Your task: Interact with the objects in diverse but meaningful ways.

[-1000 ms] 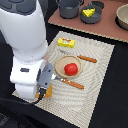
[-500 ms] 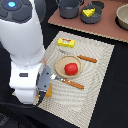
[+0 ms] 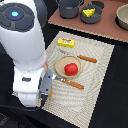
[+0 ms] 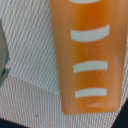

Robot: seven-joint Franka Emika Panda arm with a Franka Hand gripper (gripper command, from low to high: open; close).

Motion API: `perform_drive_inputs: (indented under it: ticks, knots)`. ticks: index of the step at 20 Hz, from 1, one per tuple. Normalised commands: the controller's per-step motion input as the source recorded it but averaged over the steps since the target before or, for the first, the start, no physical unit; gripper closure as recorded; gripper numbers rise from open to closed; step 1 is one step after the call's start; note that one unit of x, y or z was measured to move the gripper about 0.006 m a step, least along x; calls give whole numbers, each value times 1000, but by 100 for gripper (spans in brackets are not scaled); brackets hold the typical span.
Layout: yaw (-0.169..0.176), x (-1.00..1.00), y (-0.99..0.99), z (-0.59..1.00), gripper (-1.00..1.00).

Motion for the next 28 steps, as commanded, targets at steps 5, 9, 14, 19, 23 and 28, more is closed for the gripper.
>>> perform_drive_inputs:
  ticks: [5,9,14,19,23,28]
  knots:
    - [7,75,-153,-171,-100]
    - [9,37,-166,-188,-100]
    - [11,2,-178,-193,100]
    - [17,0,-195,-198,100]
    - [19,3,-182,-184,100]
    - [19,46,-147,-154,100]
